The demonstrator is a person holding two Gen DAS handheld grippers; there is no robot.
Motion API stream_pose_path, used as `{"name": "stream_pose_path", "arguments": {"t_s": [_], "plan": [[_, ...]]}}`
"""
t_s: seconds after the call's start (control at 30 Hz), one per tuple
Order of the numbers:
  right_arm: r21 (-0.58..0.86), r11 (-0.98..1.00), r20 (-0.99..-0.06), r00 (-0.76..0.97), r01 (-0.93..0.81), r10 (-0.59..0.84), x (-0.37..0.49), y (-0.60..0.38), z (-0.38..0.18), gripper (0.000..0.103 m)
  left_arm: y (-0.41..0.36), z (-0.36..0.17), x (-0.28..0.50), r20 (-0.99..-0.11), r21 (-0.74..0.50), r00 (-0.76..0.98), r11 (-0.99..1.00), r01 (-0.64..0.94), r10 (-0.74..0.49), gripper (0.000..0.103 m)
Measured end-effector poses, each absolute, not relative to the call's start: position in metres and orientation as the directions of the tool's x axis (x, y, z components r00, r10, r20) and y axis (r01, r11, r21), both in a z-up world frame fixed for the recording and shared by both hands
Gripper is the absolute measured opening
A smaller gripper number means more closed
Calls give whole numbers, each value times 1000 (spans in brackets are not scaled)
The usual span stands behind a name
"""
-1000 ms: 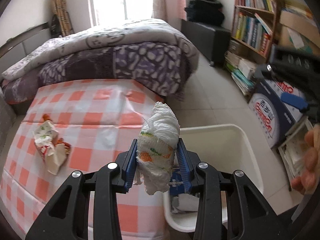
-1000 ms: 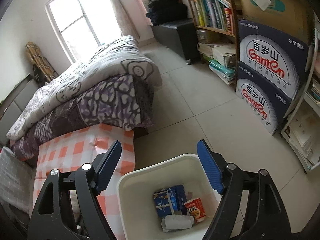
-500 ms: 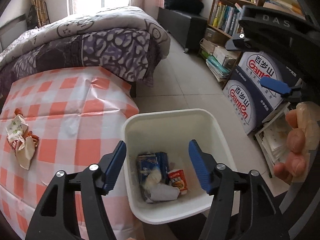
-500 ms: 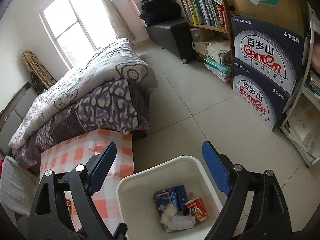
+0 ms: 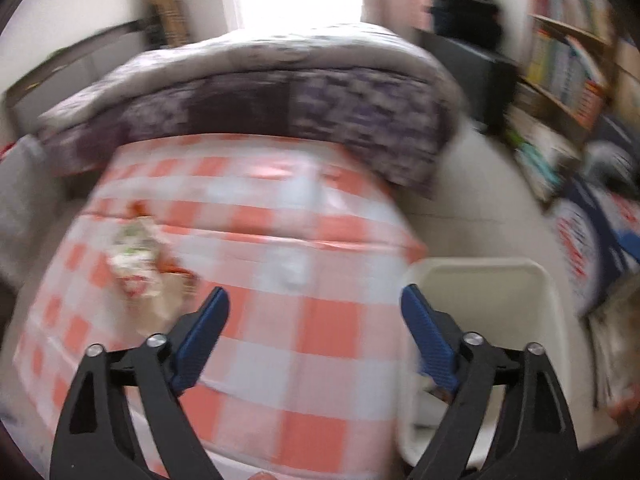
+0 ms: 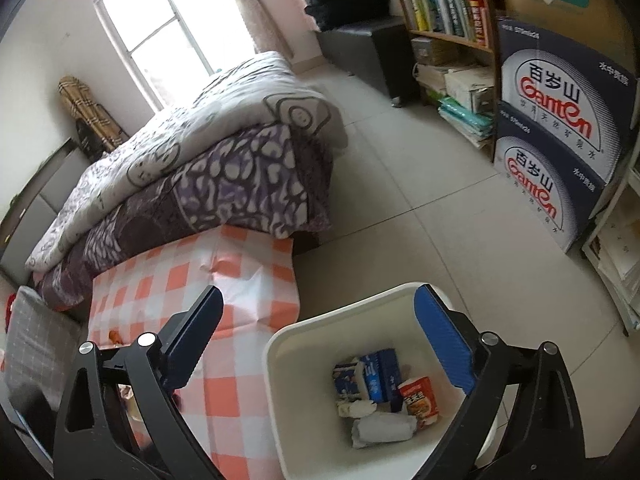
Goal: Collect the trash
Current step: 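Grasp the torn red noodle wrapper with the left tool while the right tool grasps an orange scrap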
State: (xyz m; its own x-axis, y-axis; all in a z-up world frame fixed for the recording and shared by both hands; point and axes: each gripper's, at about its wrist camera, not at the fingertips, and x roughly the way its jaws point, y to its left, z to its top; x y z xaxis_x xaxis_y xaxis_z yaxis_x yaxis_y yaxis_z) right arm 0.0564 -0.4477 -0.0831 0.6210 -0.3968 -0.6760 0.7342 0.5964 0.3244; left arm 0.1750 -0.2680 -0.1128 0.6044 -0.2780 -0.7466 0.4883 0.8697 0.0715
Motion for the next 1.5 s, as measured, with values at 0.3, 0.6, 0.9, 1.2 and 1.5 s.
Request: {"name": "stream_pose_path", "arguments": {"t_s": [0.3, 0.6, 0.9, 1.2, 1.5], "plan": [[281, 658, -715, 610, 698, -342, 80, -424, -97, 93, -184, -140, 276, -796, 86, 605, 992, 90, 14, 90], [229, 724, -747, 594, 651, -298, 107, -394, -107, 93, -141, -182, 317, -895, -154, 412, 986, 68, -169, 70], [226, 776, -781, 586, 590, -218, 140, -355, -123, 93, -96, -174, 305, -900, -214, 371, 973, 85, -230, 41], [162, 880, -790, 592, 448, -156, 188, -288, -139, 93, -36, -128, 287, -837, -208, 498, 974, 95, -227, 41], [23, 982, -777, 621, 187, -100, 268, -214, -168, 84, 18, -88, 277, -770, -240, 600, 970, 43, -217, 41]]}}
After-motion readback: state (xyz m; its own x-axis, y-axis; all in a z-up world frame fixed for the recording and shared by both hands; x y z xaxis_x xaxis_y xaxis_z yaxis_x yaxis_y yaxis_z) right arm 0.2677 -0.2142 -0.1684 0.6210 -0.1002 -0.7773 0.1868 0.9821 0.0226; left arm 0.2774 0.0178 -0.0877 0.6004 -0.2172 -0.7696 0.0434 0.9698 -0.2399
